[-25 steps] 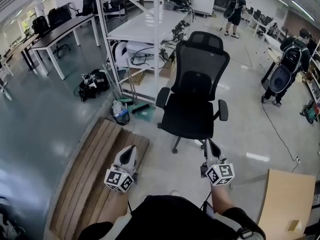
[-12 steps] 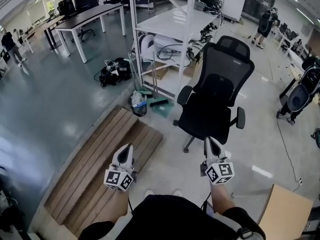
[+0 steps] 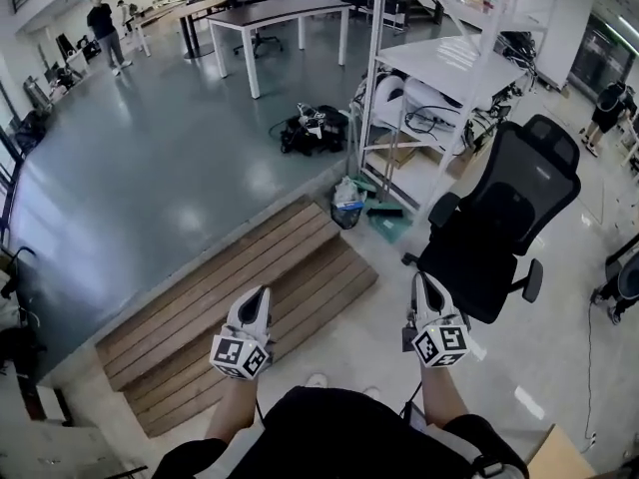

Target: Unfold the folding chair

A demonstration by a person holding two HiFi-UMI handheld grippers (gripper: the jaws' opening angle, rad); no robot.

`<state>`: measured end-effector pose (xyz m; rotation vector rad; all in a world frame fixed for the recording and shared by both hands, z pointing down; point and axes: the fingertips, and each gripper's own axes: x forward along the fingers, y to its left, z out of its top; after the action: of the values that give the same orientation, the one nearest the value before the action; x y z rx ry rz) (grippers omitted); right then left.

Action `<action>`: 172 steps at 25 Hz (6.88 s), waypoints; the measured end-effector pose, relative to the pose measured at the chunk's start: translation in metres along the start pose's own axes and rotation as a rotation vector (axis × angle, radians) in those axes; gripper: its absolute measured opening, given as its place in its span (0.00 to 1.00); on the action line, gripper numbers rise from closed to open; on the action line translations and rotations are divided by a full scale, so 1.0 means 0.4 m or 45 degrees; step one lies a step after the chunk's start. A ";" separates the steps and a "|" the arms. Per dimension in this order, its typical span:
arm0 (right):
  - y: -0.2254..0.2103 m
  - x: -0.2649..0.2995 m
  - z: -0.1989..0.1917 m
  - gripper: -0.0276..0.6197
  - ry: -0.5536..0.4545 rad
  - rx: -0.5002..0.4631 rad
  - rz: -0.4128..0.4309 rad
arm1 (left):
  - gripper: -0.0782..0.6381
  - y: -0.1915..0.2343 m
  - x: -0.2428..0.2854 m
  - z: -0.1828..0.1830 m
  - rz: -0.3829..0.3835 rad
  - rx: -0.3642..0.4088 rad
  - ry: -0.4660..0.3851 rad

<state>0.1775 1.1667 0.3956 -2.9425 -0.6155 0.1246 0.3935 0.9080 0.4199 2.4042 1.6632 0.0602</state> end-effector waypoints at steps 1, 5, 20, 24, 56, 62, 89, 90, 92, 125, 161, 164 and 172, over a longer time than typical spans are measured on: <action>0.035 0.026 -0.005 0.05 0.002 -0.001 0.034 | 0.11 0.032 -0.023 0.006 0.037 0.010 0.000; 0.147 0.109 -0.018 0.05 -0.001 0.002 0.155 | 0.11 0.114 -0.091 0.036 0.126 0.045 -0.019; 0.419 0.247 -0.105 0.05 0.153 -0.015 0.664 | 0.11 0.173 -0.282 0.026 0.573 0.085 0.008; 0.471 0.253 -0.122 0.05 0.195 -0.017 0.802 | 0.11 0.141 -0.358 0.029 0.701 0.078 -0.033; 1.428 -0.231 -0.174 0.05 0.257 0.031 1.874 | 0.11 -0.106 -1.424 0.139 1.645 0.154 -0.369; 1.622 -0.418 -0.212 0.05 0.288 0.010 2.081 | 0.11 -0.198 -1.651 0.104 1.833 0.131 -0.426; 2.111 -1.155 -0.292 0.05 0.387 0.056 2.860 | 0.11 -0.679 -2.207 -0.017 2.692 0.176 -0.526; 2.136 -1.167 -0.295 0.05 0.397 0.069 2.876 | 0.11 -0.680 -2.222 -0.015 2.719 0.176 -0.524; 2.184 -1.192 -0.301 0.05 0.419 0.094 2.911 | 0.11 -0.683 -2.256 -0.011 2.773 0.166 -0.520; 2.810 -1.345 -0.452 0.05 0.541 0.102 3.111 | 0.15 -0.377 -2.721 0.090 2.954 0.195 -0.594; 3.374 -1.811 -0.530 0.05 0.711 0.064 2.905 | 0.12 -0.288 -3.468 0.155 2.809 0.164 -0.459; 3.473 -1.836 -0.525 0.05 0.707 0.083 2.933 | 0.12 -0.236 -3.541 0.181 2.816 0.167 -0.447; 3.723 -1.822 -0.558 0.05 0.699 0.090 2.924 | 0.12 -0.077 -3.688 0.248 2.796 0.213 -0.401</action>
<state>0.1209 -0.5048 0.4370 -1.7002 2.4701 -0.3899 -0.1498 -0.4670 0.4487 2.6616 -1.4817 -0.1120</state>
